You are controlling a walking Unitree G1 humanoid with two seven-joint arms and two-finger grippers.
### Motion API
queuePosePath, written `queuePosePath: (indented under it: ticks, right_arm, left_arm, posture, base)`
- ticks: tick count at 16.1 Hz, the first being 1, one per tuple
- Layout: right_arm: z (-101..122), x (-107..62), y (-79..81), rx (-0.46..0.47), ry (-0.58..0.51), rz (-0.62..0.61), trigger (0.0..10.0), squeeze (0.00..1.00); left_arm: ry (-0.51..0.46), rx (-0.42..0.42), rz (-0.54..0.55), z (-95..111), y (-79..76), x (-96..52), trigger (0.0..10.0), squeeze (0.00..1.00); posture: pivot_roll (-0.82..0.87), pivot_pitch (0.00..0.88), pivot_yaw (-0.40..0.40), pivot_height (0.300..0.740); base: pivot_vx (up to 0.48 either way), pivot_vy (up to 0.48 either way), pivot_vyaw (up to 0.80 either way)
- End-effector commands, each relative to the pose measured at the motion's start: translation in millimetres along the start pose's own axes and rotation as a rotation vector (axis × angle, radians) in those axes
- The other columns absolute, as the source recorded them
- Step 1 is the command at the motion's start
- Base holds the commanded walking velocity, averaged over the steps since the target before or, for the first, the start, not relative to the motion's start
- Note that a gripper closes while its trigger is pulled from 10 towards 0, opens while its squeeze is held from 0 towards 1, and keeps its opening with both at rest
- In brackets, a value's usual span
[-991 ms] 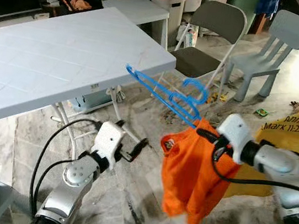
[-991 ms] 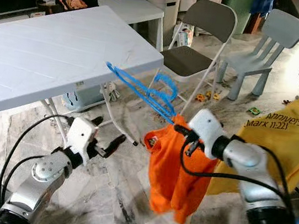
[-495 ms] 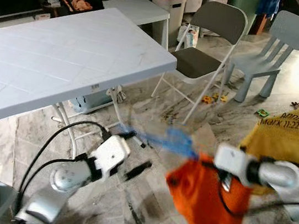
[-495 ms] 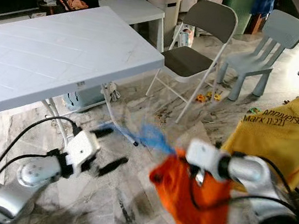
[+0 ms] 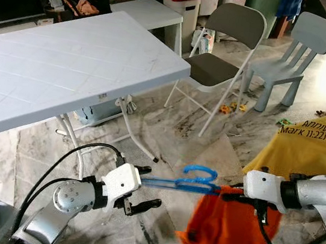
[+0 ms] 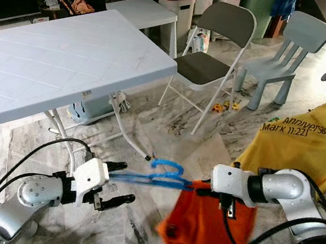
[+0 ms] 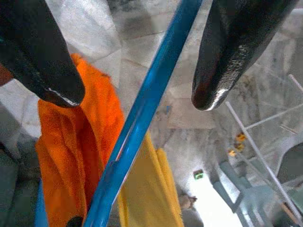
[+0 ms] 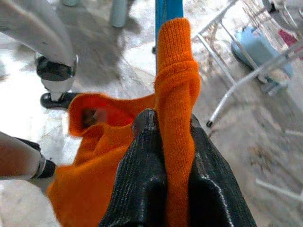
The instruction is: Hang hanger
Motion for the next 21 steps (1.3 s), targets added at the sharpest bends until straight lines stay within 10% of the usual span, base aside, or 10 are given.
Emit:
queuePosePath:
  ticks: [1, 21]
  right_arm:
    - [13.3, -4.5, -5.1, -0.075, -0.019, 0.038, 10.0, 0.00]
    - [44.9, 4.6, -63.7, -0.381, -0.014, -0.089, 10.0, 0.00]
  left_arm:
    - [0.006, 0.025, 0.004, 0.5, 5.3, -0.7, 0.0, 0.00]
    - [0.008, 0.076, -0.026, -5.4, 14.4, 11.2, 0.0, 0.00]
  posture:
    - [-0.13, 0.000, 0.126, 0.740]
    - [-0.14, 0.000, 0.112, 0.740]
  base:
    - [0.000, 0.000, 0.00]
    - [0.000, 0.000, 0.00]
Point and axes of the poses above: a point about 5 cm out from each wrist's last joint towards the gripper, its own x axis pointing out of the wrist towards the gripper, its own z axis along the axis of the wrist's last joint, y = z × x, the point moved 2 cm from there along x, pointing out of the wrist towards the gripper
